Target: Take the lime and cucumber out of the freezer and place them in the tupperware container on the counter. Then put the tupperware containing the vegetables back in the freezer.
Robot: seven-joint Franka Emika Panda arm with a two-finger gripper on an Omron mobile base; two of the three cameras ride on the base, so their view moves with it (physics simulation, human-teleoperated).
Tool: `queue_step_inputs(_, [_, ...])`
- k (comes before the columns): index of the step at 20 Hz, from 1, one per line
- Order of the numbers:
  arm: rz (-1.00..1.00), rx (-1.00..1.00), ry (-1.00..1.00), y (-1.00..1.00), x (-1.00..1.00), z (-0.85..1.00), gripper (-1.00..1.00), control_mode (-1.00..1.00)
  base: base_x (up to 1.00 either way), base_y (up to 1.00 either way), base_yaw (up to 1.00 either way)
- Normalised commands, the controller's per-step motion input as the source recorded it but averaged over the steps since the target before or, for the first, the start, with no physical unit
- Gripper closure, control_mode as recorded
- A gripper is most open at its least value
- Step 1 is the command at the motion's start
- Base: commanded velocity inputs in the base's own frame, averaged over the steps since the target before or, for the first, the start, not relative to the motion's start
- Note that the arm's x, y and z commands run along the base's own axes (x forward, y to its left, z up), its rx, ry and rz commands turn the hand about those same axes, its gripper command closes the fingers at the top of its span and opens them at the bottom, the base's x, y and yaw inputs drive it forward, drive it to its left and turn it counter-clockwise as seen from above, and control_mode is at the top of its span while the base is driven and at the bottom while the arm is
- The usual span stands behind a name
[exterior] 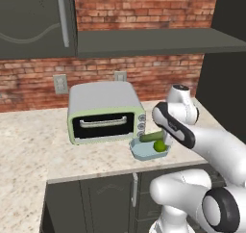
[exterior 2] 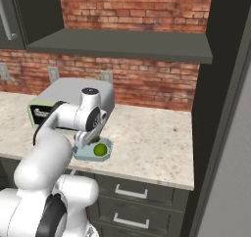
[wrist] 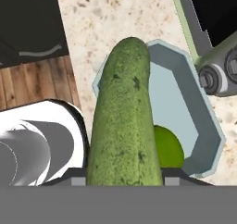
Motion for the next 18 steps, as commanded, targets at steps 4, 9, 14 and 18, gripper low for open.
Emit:
queue_step_inputs(4, [0.09,0.00,0.08,0.00,0.46,-0.30,1.00,-1.00,0.00,0.00,0.00])
queue_step_inputs(9, [0.06,0.00,-0.01,0.00,0.12,-0.28,1.00,-1.00,0.00,0.00,0.00])
queue_step_inputs(14, [0.00,0.00,-0.19,0.01,-0.49,-0.25,1.00,-1.00,0.00,0.00,0.00])
queue_step_inputs(18, [0.00,0.00,-0.06,0.00,-0.04,-0.26,1.00,-1.00,0.00,0.00,0.00])
